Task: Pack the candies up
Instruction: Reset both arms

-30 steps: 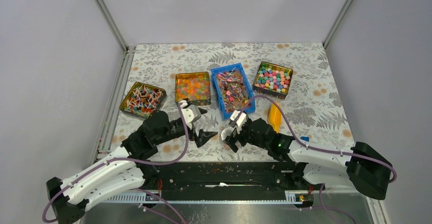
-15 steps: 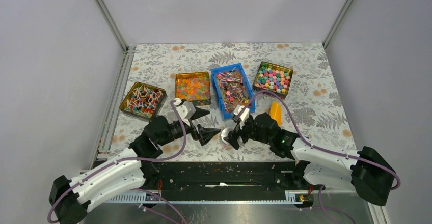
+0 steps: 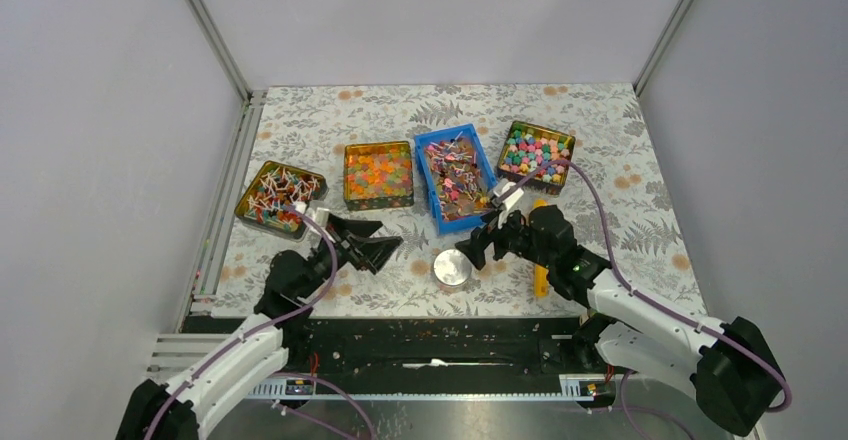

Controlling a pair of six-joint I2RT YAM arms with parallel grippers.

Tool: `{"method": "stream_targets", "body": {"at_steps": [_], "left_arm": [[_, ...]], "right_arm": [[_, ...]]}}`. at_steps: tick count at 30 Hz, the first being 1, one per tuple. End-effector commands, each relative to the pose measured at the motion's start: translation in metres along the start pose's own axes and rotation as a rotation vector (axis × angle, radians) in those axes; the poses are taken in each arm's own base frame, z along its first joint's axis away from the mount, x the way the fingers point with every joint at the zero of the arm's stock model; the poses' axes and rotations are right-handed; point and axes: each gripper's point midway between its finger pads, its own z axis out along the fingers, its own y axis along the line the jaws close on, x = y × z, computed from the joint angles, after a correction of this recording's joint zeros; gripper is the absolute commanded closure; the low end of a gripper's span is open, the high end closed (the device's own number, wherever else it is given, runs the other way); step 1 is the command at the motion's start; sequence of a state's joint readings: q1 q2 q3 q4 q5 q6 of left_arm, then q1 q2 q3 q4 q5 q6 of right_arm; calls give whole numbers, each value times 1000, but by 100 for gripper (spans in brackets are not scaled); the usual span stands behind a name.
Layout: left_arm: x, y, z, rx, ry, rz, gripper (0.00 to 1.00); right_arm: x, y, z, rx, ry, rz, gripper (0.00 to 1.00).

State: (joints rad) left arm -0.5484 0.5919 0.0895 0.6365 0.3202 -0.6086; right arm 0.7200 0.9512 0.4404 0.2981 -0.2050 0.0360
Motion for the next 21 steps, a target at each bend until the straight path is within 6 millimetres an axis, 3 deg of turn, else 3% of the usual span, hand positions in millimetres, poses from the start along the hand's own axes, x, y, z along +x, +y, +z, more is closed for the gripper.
{"method": "stream_targets", "body": {"at_steps": [1,10,21], "left_arm": [[-20,3,-14,31,-131,-137,1],[-11,44,-35,-81,-151,-223,1],[-16,77,-41,-186,-95,-240,1]], "right_arm": [[-9,-12,-10,9,-22,59,0],[-3,-48,-28,110,-16,167,1],[-1,-67,-40,169,-29,232,1]]}}
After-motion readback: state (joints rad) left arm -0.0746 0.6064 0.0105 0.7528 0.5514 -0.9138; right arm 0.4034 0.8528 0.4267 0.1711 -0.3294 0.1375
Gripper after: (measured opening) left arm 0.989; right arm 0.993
